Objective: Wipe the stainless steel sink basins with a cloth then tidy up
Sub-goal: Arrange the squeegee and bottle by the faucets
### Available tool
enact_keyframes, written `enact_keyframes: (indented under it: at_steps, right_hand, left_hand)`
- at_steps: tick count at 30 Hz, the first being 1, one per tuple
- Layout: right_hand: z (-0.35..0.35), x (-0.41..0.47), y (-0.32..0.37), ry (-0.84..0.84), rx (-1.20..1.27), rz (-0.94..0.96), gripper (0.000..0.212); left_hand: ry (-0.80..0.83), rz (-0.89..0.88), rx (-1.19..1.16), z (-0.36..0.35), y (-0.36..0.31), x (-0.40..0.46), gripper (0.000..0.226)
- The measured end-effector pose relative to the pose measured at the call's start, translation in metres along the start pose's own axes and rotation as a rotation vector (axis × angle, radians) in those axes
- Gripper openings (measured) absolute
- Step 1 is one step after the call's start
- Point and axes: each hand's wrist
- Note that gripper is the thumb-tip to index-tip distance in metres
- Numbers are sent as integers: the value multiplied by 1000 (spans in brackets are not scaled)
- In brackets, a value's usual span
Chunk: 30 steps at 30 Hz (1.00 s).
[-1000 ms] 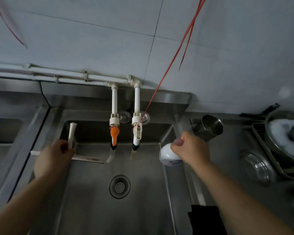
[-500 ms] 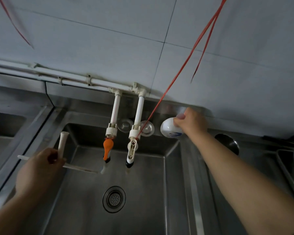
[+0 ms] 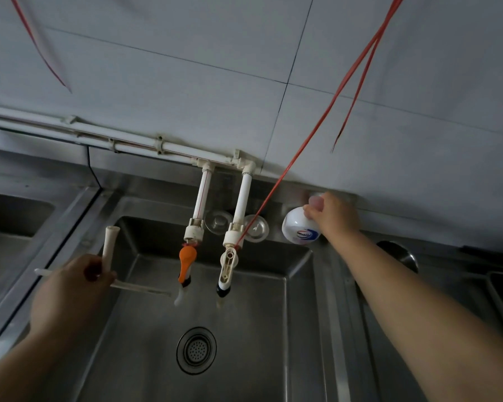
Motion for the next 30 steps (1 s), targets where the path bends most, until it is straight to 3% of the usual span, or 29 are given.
enact_keyframes:
  at_steps: [3,7,11,17,30]
  right_hand:
    - [4,-13,-1,-21,35,25,37]
    - [-1,-59,5,-190,44,151,25]
    - [-31,-124,17,-53,-7,91,13]
    - [-91,-203,45,217,22,-84,18]
    - [-132,-240,72,228,33,-385,10]
  left_hand:
    - [2,-18,-22,8,-5,0,26]
    - [22,4,-91,20,-17,11,16]
    - [46,18,-157,20,-27,40,6]
    - [50,-57,-168,-5,-32,98,12]
    - [124,-108,-176,-78,-36,188,9]
Point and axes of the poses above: each hand's wrist, its own x-axis towards the middle knuckle, its own z-axis out of the back of the hand, y = z × x, and after that the axes turned 9 degrees about x, right-handed
